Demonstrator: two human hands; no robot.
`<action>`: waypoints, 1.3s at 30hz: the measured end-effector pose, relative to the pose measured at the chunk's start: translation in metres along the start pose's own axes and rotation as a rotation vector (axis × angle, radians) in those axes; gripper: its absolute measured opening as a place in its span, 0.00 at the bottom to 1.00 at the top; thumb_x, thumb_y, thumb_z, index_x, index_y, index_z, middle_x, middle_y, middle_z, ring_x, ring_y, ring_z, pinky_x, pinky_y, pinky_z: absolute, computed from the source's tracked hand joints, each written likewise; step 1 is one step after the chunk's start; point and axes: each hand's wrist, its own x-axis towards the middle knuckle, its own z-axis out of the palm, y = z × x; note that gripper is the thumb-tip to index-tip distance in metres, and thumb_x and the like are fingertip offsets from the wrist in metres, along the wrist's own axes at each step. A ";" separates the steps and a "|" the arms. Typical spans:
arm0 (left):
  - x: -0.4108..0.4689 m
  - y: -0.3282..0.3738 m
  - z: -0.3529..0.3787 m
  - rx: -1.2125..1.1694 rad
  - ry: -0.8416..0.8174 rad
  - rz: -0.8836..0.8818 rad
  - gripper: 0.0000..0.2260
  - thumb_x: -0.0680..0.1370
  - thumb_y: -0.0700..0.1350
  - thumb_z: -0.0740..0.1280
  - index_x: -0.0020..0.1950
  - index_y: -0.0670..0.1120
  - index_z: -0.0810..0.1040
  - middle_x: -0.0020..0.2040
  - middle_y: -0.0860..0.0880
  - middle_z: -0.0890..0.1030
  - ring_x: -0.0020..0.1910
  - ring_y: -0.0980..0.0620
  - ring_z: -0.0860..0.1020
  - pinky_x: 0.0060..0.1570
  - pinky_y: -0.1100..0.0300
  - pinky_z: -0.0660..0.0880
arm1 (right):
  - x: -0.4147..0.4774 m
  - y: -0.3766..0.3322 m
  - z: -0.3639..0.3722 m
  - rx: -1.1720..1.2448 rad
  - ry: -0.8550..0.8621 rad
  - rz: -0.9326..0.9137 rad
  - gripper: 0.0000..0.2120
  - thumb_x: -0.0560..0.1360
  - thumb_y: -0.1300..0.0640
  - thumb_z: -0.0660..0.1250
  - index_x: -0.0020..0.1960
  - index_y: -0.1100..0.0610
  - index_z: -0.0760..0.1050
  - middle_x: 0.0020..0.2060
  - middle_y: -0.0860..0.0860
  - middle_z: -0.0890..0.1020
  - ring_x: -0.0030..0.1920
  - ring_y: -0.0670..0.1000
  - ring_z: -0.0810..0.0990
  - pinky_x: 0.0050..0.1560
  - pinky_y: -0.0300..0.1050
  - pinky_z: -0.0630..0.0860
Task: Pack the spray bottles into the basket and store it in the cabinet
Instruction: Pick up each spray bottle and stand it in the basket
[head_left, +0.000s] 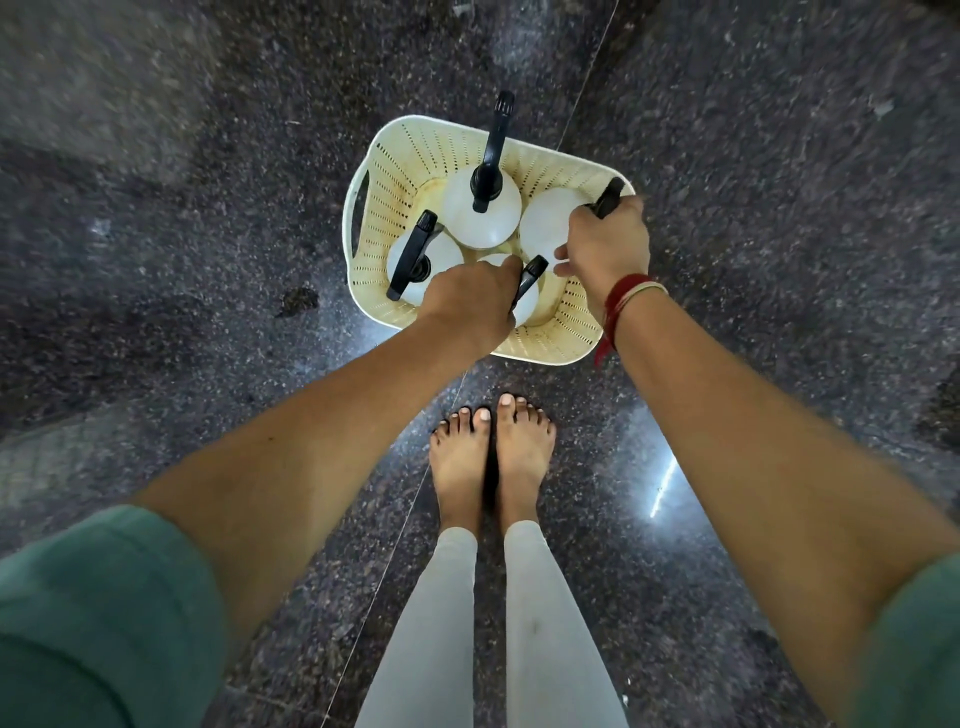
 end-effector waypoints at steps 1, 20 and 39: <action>0.001 0.000 0.000 0.023 0.001 0.016 0.13 0.77 0.43 0.62 0.61 0.43 0.68 0.45 0.42 0.79 0.37 0.42 0.72 0.30 0.55 0.65 | -0.004 0.000 0.005 -0.089 -0.043 0.034 0.20 0.74 0.50 0.57 0.63 0.57 0.64 0.57 0.56 0.78 0.54 0.58 0.80 0.58 0.60 0.76; -0.004 -0.015 0.039 -0.191 0.191 -0.002 0.09 0.79 0.49 0.60 0.52 0.44 0.66 0.26 0.53 0.63 0.27 0.44 0.67 0.24 0.62 0.52 | -0.018 0.008 0.017 0.136 0.184 -0.003 0.15 0.73 0.52 0.53 0.57 0.56 0.63 0.44 0.58 0.84 0.42 0.58 0.83 0.47 0.56 0.80; -0.019 -0.063 -0.028 -0.357 0.551 -0.026 0.17 0.78 0.59 0.60 0.57 0.47 0.73 0.40 0.54 0.73 0.38 0.55 0.71 0.33 0.60 0.67 | -0.043 0.000 -0.007 -0.132 0.489 -0.259 0.34 0.76 0.35 0.54 0.76 0.50 0.53 0.70 0.57 0.64 0.67 0.60 0.65 0.62 0.61 0.62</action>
